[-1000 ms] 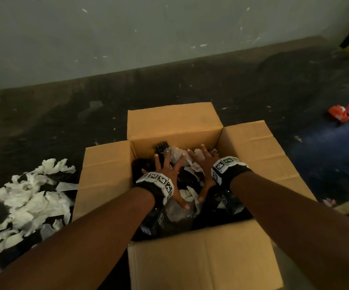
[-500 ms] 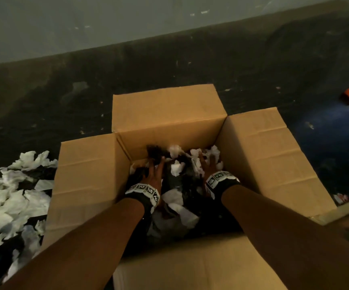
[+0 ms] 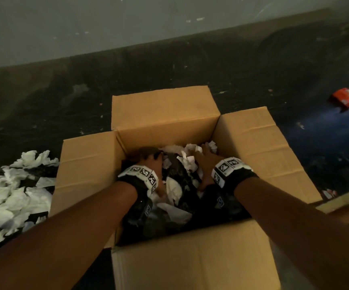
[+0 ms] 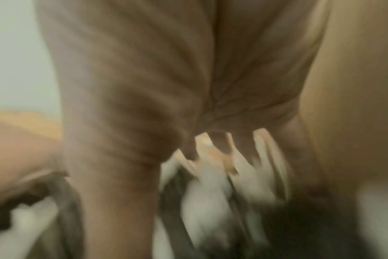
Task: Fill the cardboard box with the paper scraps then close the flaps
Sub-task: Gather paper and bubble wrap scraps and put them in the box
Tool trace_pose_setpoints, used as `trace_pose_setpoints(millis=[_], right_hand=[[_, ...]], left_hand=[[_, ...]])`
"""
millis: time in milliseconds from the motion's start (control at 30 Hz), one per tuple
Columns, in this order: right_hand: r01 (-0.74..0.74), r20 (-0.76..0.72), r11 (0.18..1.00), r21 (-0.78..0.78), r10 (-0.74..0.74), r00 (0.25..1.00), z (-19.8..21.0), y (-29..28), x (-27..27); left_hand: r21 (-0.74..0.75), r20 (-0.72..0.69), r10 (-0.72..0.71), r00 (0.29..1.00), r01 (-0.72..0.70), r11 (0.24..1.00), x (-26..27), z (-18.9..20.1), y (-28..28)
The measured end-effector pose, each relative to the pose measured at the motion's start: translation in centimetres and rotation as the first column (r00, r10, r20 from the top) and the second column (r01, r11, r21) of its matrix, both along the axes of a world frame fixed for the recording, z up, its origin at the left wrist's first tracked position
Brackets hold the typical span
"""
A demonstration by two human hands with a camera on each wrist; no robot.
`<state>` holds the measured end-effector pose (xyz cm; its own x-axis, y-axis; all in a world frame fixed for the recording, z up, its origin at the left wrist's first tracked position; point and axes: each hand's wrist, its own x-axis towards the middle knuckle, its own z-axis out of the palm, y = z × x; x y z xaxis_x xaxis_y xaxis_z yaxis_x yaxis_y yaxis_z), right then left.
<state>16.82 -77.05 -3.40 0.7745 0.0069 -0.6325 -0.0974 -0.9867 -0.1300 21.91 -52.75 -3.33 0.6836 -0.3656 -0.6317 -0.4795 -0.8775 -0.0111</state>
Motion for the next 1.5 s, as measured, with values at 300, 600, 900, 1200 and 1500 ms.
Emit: trace_pose_setpoints(millis=[300,600,900,1200,1500], right_hand=[[-0.134,0.164,0.986,-0.098,0.149,0.975,10.0,2.9,-0.6],[-0.195,-0.060,0.978,-0.076,0.191,0.980,2.6,4.0,0.1],[-0.061,-0.112,0.996,-0.072,0.053,0.992,-5.4,3.5,1.9],[-0.112,0.017,0.993,-0.024,0.113,0.993,3.5,2.9,0.0],[-0.063,0.573,0.998,-0.029,0.068,0.817,11.0,6.1,-2.4]], left_hand=[[-0.088,0.187,-0.021,0.982,0.038,0.995,-2.4,9.8,-2.8],[-0.021,-0.091,0.029,0.995,-0.031,0.999,-2.2,1.1,-2.0],[0.060,0.000,0.174,0.985,-0.173,0.983,-2.4,-2.2,-0.5],[-0.079,0.034,-0.018,0.999,0.021,0.997,-1.3,3.3,0.4],[-0.518,0.454,0.073,0.888,0.196,0.833,-3.3,10.8,1.3]])
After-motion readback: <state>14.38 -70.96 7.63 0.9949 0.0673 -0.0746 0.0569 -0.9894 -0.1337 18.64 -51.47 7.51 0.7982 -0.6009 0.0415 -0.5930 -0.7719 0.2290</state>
